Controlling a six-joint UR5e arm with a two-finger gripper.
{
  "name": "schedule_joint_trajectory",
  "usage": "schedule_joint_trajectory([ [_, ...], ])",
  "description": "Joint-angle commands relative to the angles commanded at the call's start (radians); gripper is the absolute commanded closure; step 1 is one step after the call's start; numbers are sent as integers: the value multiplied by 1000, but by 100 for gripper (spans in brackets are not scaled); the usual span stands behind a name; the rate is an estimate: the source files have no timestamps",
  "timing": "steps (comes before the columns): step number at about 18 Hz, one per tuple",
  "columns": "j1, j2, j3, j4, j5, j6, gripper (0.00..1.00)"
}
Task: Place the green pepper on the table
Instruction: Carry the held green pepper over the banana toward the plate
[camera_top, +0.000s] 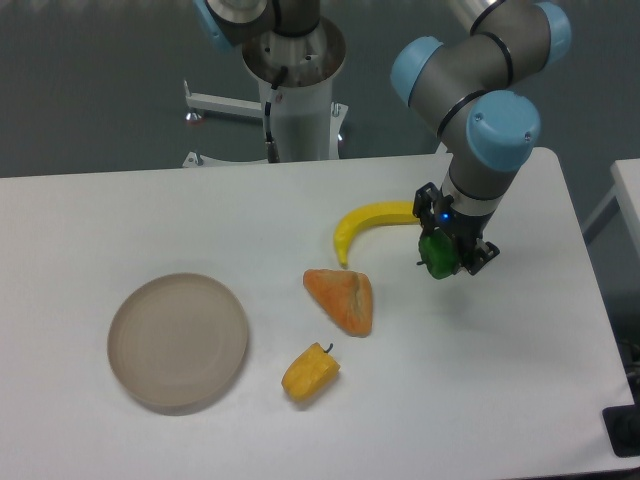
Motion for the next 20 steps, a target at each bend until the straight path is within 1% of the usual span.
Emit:
schedule_joint_trajectory([
  [2,-2,0,-5,5,0,0,66],
  [5,-9,12,-6,-5,5,-12,65],
  [7,-43,26,-24,-12,5,-52,65],
  [8,-57,56,-59,-14,5,-66,65],
  [9,-75,89,-118,-5,5,-81,65],
  [11,-127,124,-173,-3,2,-104,65],
  [13,-169,156,-208,-5,-2,-104,65],
  [15,-208,172,-227,-8,-9,-118,65],
  [16,-241,175,-241,-6,-9,-136,65],
  [17,-271,178,-267,-5,-5,-164,65],
  [18,-294,186,-293,4,-6,-205,62],
  [19,-301,184,-296,5,-9,-210,60],
  [20,-323,183,-302,6,-6,-209,58],
])
